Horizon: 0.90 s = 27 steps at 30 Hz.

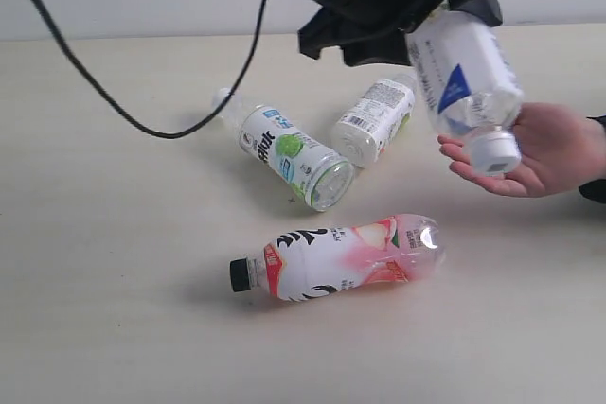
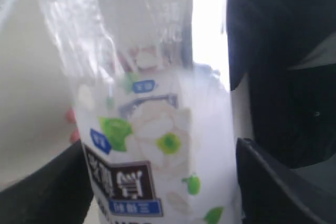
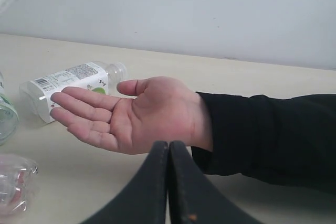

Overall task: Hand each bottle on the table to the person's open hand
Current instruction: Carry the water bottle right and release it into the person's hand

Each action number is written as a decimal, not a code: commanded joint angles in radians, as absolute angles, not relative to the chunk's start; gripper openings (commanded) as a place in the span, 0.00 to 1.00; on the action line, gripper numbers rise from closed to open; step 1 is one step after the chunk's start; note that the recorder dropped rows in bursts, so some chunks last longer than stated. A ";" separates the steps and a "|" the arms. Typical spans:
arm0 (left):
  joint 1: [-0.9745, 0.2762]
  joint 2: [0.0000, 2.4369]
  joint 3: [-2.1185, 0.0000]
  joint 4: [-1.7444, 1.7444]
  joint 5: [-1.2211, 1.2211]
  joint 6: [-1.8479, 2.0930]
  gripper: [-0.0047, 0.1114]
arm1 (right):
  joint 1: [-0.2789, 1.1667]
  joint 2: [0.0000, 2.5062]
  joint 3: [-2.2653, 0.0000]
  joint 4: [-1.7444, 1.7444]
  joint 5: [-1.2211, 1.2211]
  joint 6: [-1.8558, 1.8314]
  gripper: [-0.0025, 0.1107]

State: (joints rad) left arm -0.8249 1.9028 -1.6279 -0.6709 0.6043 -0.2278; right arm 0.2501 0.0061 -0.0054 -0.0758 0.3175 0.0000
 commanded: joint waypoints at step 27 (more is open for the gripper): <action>-0.891 2.299 -1.852 -1.054 0.486 0.000 0.37 | 0.245 0.000 0.000 -0.077 0.309 0.000 0.02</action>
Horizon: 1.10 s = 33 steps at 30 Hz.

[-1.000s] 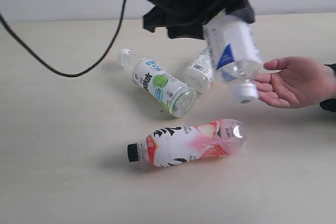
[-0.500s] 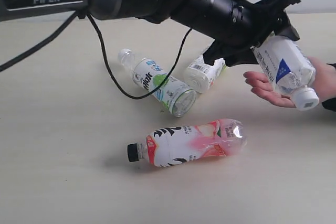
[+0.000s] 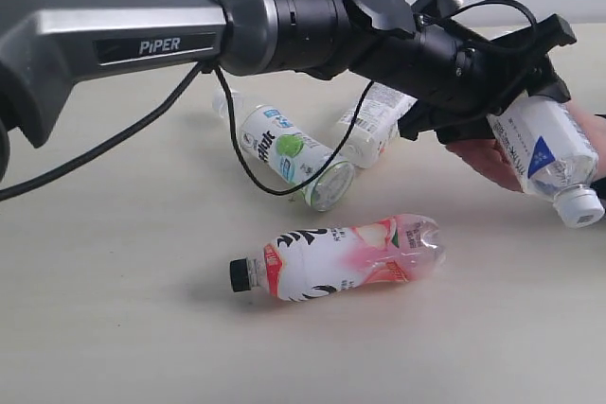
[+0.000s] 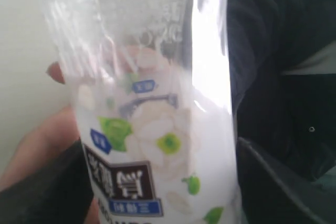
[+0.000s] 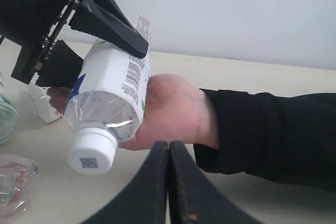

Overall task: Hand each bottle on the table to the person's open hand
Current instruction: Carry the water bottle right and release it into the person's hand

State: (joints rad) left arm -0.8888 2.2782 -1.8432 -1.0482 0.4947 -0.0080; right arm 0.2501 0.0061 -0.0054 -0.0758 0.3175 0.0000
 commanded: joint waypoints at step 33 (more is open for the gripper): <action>-0.804 2.187 -1.852 -0.907 0.725 0.102 0.77 | 0.245 0.000 0.000 -0.077 0.309 0.000 0.02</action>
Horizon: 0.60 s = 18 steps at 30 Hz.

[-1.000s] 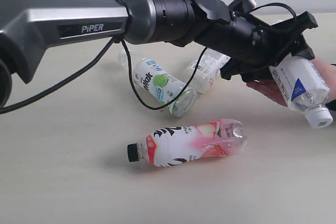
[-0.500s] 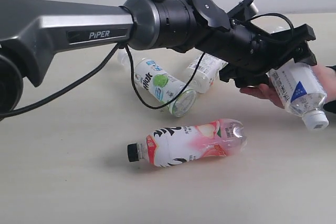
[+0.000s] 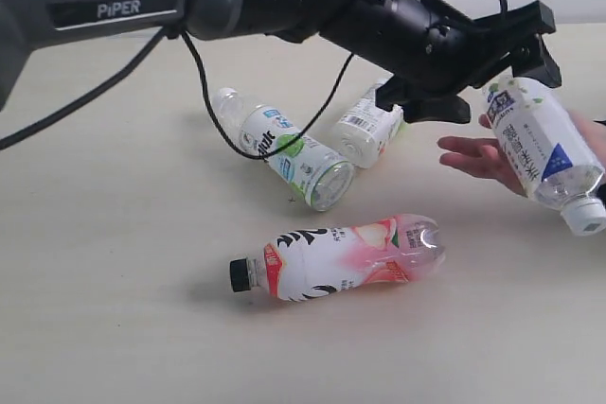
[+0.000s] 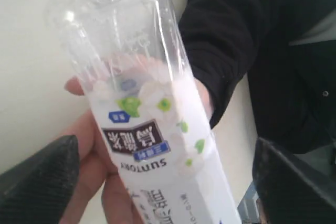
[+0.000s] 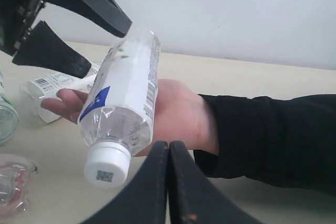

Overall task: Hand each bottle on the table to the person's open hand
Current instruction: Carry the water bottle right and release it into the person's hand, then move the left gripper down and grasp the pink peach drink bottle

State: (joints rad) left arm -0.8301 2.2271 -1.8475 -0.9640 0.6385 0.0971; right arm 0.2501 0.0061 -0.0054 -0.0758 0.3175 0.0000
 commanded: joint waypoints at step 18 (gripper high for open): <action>-0.782 2.088 -1.848 -0.263 1.194 0.183 0.62 | 0.245 0.000 0.000 -0.077 0.309 0.000 0.02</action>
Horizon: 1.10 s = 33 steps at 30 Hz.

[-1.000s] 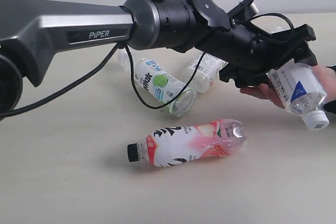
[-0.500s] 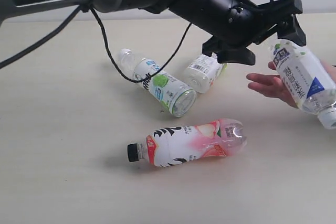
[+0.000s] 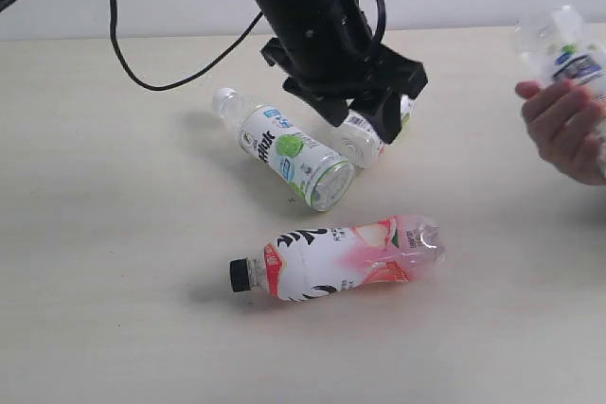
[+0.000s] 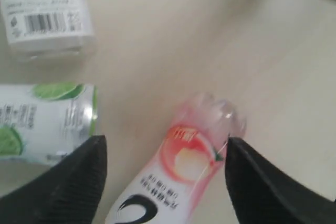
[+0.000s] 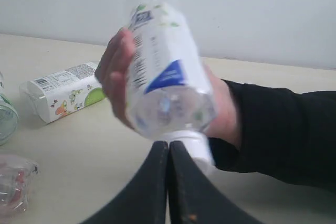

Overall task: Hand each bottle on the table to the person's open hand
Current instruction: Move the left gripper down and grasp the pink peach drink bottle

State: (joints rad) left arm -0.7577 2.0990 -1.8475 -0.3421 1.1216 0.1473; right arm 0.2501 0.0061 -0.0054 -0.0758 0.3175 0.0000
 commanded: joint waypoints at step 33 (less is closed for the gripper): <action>-0.959 2.134 -1.730 -0.141 1.151 0.620 0.62 | 0.245 0.000 0.000 -0.077 0.309 0.000 0.02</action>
State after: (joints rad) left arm -0.9558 2.1175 -1.7338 -0.1286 1.1631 0.6365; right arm 0.2501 0.0061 -0.0054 -0.0758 0.3175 0.0000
